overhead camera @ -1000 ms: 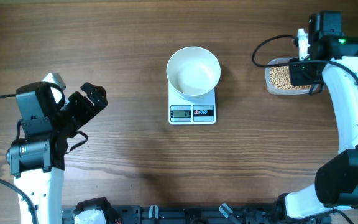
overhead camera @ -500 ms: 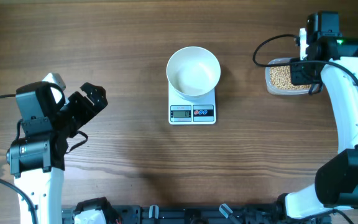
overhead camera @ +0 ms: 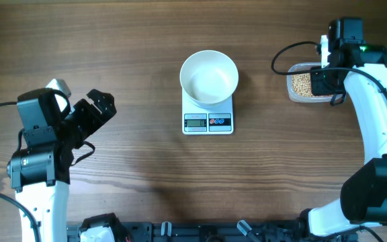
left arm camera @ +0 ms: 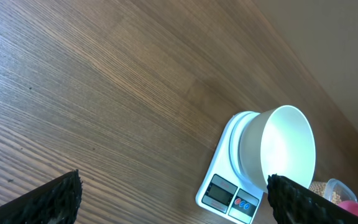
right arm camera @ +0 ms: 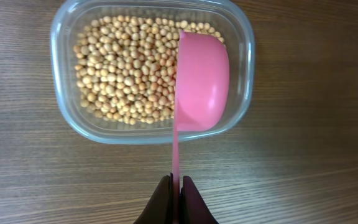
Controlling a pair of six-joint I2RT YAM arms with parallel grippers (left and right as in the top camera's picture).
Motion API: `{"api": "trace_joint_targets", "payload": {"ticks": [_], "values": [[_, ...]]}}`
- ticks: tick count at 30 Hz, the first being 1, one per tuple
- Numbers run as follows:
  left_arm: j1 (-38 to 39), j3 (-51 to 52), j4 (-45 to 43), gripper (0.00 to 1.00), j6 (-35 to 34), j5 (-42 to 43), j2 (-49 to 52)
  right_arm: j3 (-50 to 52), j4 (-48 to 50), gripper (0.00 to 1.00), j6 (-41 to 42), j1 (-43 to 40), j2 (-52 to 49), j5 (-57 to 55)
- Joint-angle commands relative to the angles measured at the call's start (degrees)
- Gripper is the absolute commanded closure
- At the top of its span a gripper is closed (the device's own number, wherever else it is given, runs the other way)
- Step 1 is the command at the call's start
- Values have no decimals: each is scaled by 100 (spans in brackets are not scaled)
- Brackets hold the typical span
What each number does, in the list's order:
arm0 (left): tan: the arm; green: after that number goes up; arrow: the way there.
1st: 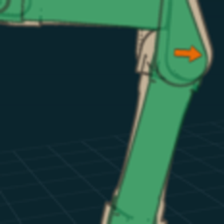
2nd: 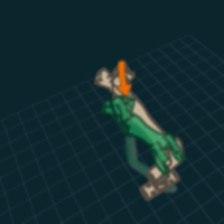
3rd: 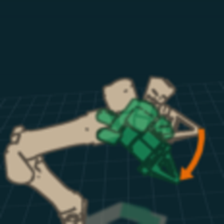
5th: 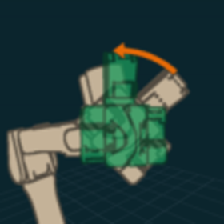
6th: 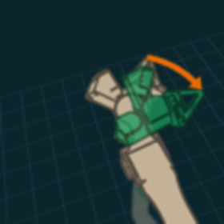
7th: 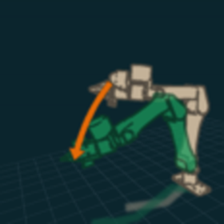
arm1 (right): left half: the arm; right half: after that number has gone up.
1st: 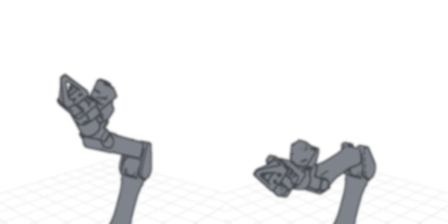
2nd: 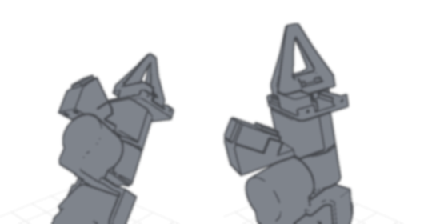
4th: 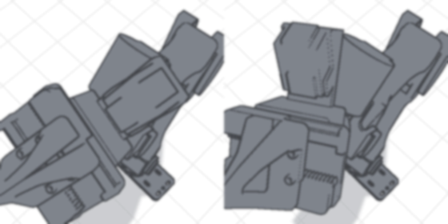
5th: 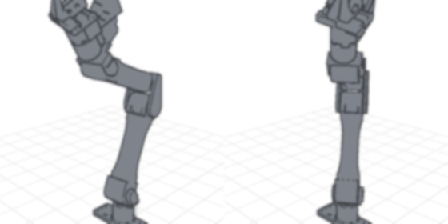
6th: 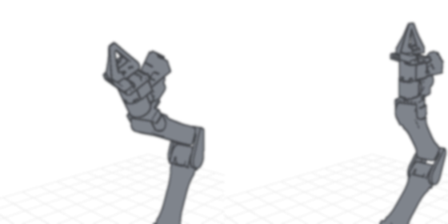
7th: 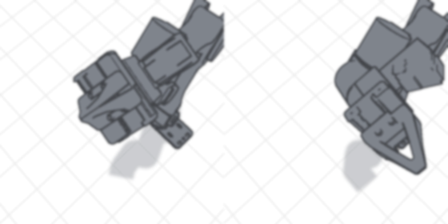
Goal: Scoop item into bowl and weigh 150g on scale
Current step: 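Lower the pink scoop into the soybeans with the right gripper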
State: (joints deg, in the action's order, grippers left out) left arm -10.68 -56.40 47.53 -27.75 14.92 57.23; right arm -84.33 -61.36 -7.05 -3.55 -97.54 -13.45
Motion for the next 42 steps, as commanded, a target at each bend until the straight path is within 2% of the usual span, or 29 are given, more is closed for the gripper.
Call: {"api": "trace_joint_targets", "payload": {"ticks": [1, 17, 33, 42], "values": [[-37, 4, -20, 0, 28, 46, 33, 48, 35, 96, 114, 0, -114, 140], [-37, 4, -17, 0, 28, -42, 33, 48, 94, 96, 120, 0, -293, 378], [-37, 4, -15, 0, 28, -39, 33, 48, 105, 96, 120, -52, -437, 1458], [-37, 4, -13, 0, 28, -39, 33, 48, 107, 96, 98, -634, -437, 2389]]}}
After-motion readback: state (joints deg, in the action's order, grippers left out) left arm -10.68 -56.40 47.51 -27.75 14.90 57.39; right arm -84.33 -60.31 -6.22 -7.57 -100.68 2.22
